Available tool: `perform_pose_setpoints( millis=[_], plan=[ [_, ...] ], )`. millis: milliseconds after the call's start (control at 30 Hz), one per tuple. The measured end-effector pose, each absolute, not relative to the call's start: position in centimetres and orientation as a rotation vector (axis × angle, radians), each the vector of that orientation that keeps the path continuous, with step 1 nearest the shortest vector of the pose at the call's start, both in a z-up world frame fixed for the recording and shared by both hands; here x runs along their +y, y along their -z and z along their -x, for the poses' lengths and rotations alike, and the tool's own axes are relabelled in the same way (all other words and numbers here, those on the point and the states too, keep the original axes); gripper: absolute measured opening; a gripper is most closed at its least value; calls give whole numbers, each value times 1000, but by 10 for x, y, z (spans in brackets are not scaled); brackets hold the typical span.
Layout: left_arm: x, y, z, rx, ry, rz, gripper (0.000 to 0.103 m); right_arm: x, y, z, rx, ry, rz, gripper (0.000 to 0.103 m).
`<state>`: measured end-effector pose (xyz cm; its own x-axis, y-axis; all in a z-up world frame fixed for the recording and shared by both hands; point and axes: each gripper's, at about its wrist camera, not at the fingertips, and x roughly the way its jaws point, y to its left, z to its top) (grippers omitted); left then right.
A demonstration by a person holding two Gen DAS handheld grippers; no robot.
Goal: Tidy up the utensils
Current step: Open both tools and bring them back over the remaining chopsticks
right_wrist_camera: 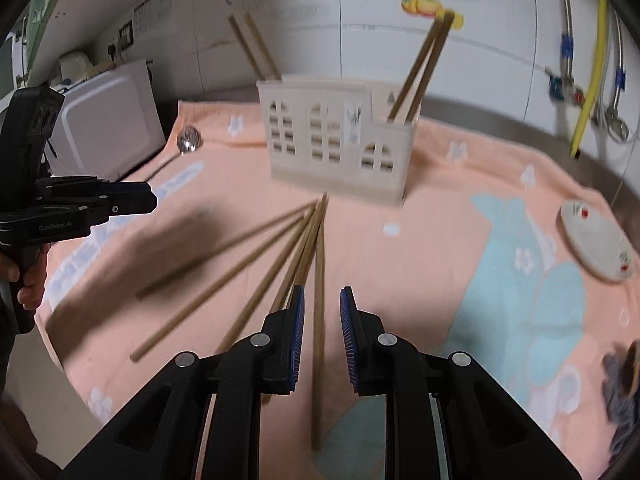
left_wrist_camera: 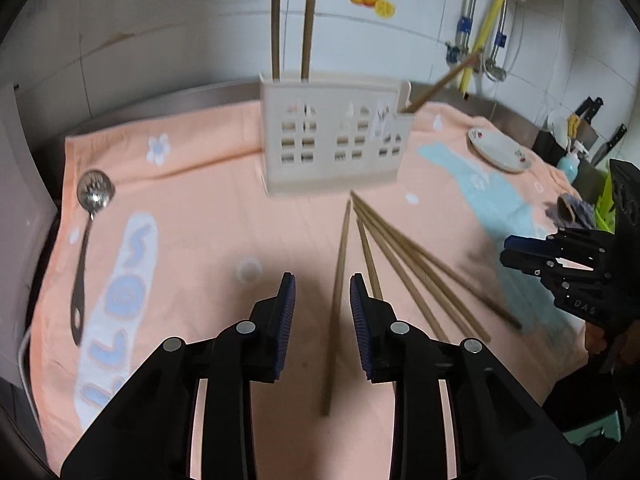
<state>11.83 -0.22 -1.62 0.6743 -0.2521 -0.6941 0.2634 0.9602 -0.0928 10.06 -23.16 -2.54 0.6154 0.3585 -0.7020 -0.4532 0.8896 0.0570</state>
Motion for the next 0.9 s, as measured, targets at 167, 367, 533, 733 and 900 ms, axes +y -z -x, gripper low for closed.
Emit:
perform_pose_setpoints(
  millis=[167,367,533,733,900],
  plan=[
    [-5,36,-112,818,301,-4,28,-230,44,-96,817,-462,126,18],
    [-6,52,-108,852,294,-2,28,-232,56,-98,847,-453,113,18],
    [-6,60,-110,871,289,10,28,-233,63,-99,865,-452,110,18],
    [-8,64,-115,882,296,9,28,-233,69,-101,883,-453,107,18],
    [-12,71,-119,893,304,6,28,-233,71,-101,890,-454,105,18]
  ],
)
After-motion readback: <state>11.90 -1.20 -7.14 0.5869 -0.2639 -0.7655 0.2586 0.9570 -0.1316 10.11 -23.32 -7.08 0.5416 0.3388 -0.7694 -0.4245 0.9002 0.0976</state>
